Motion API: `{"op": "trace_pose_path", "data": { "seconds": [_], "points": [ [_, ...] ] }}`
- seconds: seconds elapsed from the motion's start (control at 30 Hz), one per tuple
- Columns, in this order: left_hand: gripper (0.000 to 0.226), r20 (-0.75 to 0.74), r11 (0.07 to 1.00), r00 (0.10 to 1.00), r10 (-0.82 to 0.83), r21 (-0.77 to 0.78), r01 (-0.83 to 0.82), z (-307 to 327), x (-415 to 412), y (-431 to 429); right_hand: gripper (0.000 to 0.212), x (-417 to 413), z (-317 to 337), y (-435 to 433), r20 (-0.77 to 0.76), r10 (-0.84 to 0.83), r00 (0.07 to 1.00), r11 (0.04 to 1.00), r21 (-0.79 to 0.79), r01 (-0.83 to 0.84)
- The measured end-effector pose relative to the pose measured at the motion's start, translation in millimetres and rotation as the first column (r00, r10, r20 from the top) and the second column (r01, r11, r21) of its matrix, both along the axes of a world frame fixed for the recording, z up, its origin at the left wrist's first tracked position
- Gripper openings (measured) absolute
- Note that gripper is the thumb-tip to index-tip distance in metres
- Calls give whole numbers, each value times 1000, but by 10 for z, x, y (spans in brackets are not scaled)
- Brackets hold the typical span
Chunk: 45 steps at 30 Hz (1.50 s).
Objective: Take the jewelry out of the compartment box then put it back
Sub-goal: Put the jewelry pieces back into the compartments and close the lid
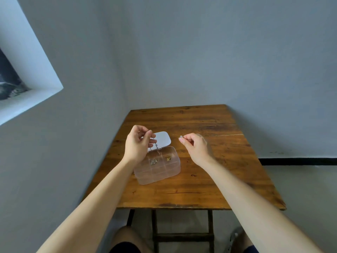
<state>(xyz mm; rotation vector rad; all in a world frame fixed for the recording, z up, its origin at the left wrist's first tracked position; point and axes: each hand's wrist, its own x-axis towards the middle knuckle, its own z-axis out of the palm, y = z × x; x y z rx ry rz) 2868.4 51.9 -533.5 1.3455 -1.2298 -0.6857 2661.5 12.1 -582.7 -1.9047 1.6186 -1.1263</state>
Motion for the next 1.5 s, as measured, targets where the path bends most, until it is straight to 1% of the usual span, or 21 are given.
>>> {"op": "trace_pose_path", "data": {
  "seconds": [0.17, 0.23, 0.3, 0.37, 0.43, 0.5, 0.63, 0.77, 0.9, 1.07, 1.2, 1.3, 1.37, 1.43, 1.5],
  "points": [
    [9, -80, 997, 997, -8, 77, 14, -358, -21, -4, 28, 182, -143, -32, -4, 49, 999, 997, 52, -49],
    [8, -75, 992, 997, -13, 124, 22, -571, -29, 5, 28, 225, -236, -21, -9, 79, 997, 993, 89, -78],
    [5, -26, 983, 1000, -8, 185, 12, -770, -26, 31, 28, 270, -330, -1, -28, 97, 995, 986, 138, -92],
    [4, 37, 969, 999, -2, 246, -7, -916, -22, 74, 28, 298, -447, 4, -82, 130, 988, 974, 195, -112],
    [6, 138, 963, 990, -8, 267, -30, -986, -14, 112, 28, 290, -540, 26, -132, 157, 979, 962, 243, -122],
    [9, 193, 966, 981, -33, 257, -18, -988, -5, 122, 27, 266, -581, 38, -133, 157, 979, 959, 256, -119],
    [10, 226, 972, 973, -56, 236, 1, -931, 23, 104, 30, 248, -485, 64, -115, 156, 981, 958, 261, -122],
    [12, 232, 976, 971, -53, 218, 1, -864, 18, 77, 27, 112, -350, 96, -108, 120, 987, 970, 223, -94],
    [25, 246, 985, 966, -84, 168, 43, -747, -170, 92, 28, -117, -350, 144, -95, 42, 995, 983, 183, -24],
    [39, 207, 972, 959, -192, 174, 157, -721, -634, 36, 35, -530, -510, 259, -98, -45, 994, 969, 238, 67],
    [50, 219, 939, 922, -321, 197, 280, -829, -1028, -43, 36, -923, -674, 307, -152, -131, 980, 956, 243, 165],
    [53, 256, 917, 887, -385, 212, 337, -945, -1276, -144, 36, -1194, -743, 309, -250, -160, 955, 953, 215, 216],
    [54, 294, 907, 865, -408, 239, 346, -1041, -1387, -244, 38, -1336, -815, 288, -310, -161, 937, 954, 194, 228],
    [57, 314, 895, 849, -425, 285, 343, -1139, -1447, -354, 39, -1404, -915, 278, -324, -163, 932, 960, 168, 226],
    [61, 332, 883, 834, -440, 331, 334, -1222, -1476, -486, 38, -1404, -1030, 280, -368, -173, 914, 970, 98, 223]
  ]
}}
